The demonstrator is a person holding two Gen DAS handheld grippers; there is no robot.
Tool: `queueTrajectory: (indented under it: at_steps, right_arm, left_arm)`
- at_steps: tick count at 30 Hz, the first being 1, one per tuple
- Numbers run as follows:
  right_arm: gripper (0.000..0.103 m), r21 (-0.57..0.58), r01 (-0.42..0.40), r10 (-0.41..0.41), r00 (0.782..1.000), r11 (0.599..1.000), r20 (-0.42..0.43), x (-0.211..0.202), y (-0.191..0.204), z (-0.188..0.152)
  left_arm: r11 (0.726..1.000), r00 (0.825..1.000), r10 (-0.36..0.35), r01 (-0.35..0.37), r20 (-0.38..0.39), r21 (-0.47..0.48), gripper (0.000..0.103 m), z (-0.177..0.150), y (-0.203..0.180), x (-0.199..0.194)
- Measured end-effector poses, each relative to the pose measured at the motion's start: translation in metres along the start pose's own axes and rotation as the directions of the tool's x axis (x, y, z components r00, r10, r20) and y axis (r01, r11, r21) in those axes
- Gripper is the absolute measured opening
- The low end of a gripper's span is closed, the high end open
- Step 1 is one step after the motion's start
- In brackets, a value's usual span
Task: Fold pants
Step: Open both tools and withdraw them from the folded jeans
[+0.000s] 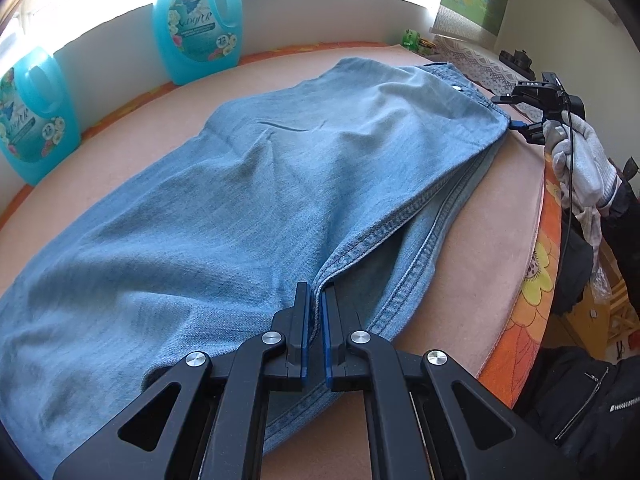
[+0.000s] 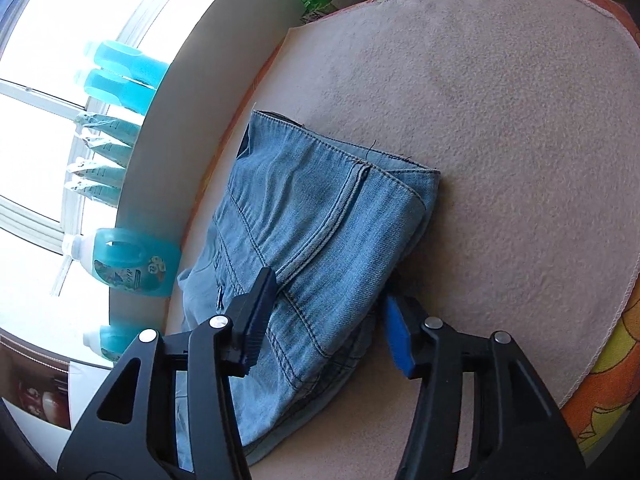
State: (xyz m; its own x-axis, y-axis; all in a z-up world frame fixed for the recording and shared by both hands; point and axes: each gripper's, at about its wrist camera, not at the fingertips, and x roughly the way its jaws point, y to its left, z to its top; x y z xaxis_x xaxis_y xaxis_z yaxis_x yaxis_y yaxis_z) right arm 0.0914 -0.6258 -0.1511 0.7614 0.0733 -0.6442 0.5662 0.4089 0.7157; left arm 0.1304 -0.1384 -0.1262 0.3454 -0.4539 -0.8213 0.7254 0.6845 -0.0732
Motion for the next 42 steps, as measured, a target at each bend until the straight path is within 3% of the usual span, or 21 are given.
queueTrajectory:
  at_steps: [3,8,13,16,22,29,31,34,37,42]
  right_arm:
    - [0.014,-0.053,0.030,-0.027,0.998,0.998,0.049,-0.004,0.006,0.000]
    - [0.009,-0.213,0.087,-0.049,0.983,0.973,0.175,-0.031,0.043,-0.003]
    - [0.008,-0.374,0.189,-0.051,0.936,0.908,0.348,-0.077,0.087,-0.024]
    - [0.007,-0.384,0.265,-0.095,0.908,0.884,0.408,-0.087,0.084,-0.034]
    - [0.007,-0.312,0.338,-0.229,0.913,0.888,0.337,-0.062,0.037,-0.031]
    - [0.011,-0.339,0.366,-0.277,0.918,0.867,0.284,-0.064,0.038,-0.032]
    - [0.018,-0.335,0.372,-0.281,0.915,0.866,0.291,-0.074,0.039,-0.035]
    - [0.019,-0.389,0.374,-0.258,0.912,0.842,0.318,-0.089,0.050,-0.045]
    - [0.022,-0.467,0.321,-0.200,0.936,0.824,0.290,-0.094,0.070,-0.059]
    - [0.024,-0.661,0.206,-0.081,0.973,0.722,0.215,-0.086,0.118,-0.097]
  left_arm:
    - [1.000,1.000,-0.005,0.005,0.001,-0.006,0.004,-0.001,0.000,0.000]
    - [1.000,1.000,-0.007,0.007,0.010,-0.002,0.004,-0.001,-0.003,-0.004]
    - [1.000,0.999,-0.010,0.011,0.042,-0.012,0.004,0.000,-0.002,-0.012]
    - [1.000,0.998,-0.024,0.025,0.054,-0.013,0.004,-0.001,-0.001,-0.016]
    - [0.998,0.999,-0.028,0.027,0.019,0.055,0.004,-0.011,-0.015,-0.012]
    - [0.999,0.999,-0.030,0.030,0.014,0.031,0.005,-0.016,-0.016,-0.011]
    - [0.999,0.999,-0.034,0.034,0.024,-0.003,0.013,-0.018,-0.013,-0.018]
    - [0.999,0.998,-0.019,0.021,0.052,-0.048,0.018,-0.027,-0.007,-0.035]
    - [0.992,0.996,0.021,-0.010,0.088,-0.126,0.029,-0.041,0.007,-0.058]
    - [0.941,0.983,0.138,-0.092,0.123,-0.325,0.030,-0.076,0.051,-0.098]
